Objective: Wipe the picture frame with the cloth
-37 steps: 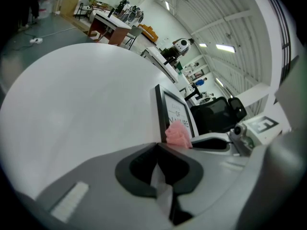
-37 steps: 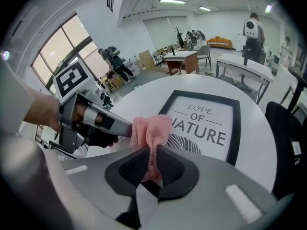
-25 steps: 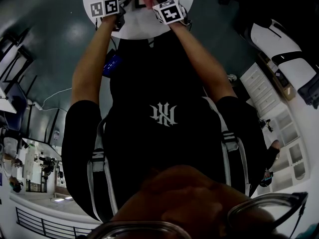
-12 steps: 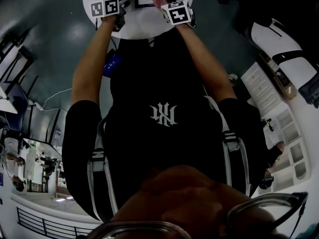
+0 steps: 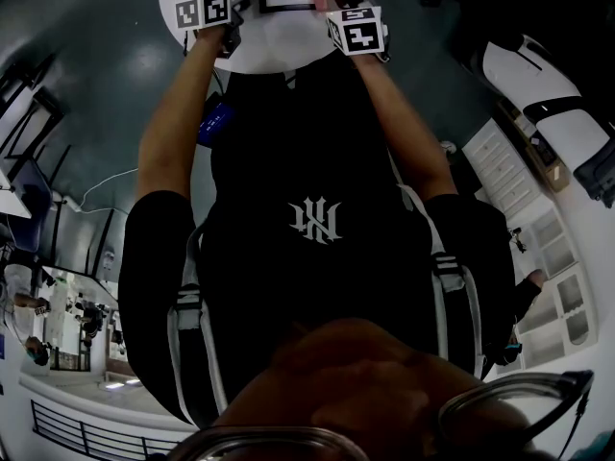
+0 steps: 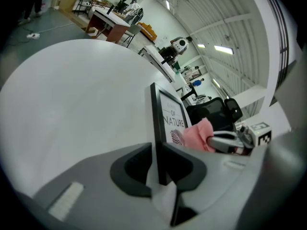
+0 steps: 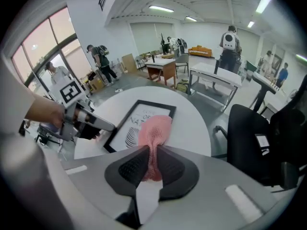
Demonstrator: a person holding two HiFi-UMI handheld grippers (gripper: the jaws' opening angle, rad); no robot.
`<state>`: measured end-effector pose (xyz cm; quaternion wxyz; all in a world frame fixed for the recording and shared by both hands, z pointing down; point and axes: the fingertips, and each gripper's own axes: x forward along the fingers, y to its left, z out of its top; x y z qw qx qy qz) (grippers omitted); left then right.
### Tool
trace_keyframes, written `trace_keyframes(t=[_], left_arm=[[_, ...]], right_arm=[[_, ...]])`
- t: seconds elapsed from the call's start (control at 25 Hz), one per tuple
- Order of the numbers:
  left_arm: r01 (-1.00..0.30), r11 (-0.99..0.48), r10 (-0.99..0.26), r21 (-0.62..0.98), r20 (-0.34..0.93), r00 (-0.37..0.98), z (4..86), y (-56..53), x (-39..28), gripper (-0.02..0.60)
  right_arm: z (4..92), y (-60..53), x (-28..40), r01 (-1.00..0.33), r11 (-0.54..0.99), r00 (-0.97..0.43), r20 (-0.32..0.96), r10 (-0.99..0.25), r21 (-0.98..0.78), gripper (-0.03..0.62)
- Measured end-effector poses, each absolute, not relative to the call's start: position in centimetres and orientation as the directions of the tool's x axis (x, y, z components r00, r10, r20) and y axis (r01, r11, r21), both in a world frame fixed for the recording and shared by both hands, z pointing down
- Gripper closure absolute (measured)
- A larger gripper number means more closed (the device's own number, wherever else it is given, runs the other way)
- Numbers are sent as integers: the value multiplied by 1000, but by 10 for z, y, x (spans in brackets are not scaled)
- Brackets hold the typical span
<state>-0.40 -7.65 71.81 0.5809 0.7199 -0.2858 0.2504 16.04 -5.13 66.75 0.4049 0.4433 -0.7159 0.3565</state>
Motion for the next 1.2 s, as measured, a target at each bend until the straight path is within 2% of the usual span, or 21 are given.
trace_keyframes(t=[0.16, 0.36, 0.68, 1.2], left_arm=[[-703, -158, -117, 694, 693, 711, 719, -76, -4, 520], [-704, -155, -114, 693, 696, 709, 716, -75, -5, 520], [-712, -152, -115, 685, 703, 701, 714, -77, -8, 518], [-711, -158, -115, 685, 703, 702, 717, -78, -6, 520]], right_arm=[[638, -51, 104, -858, 409, -461, 816, -349, -310, 546], [656, -41, 40, -771, 410, -612, 745, -264, -488, 546], [700, -30, 22, -764, 508, -545, 819, -180, -397, 546], [707, -24, 78, -812, 512, -434, 877, -205, -282, 546]])
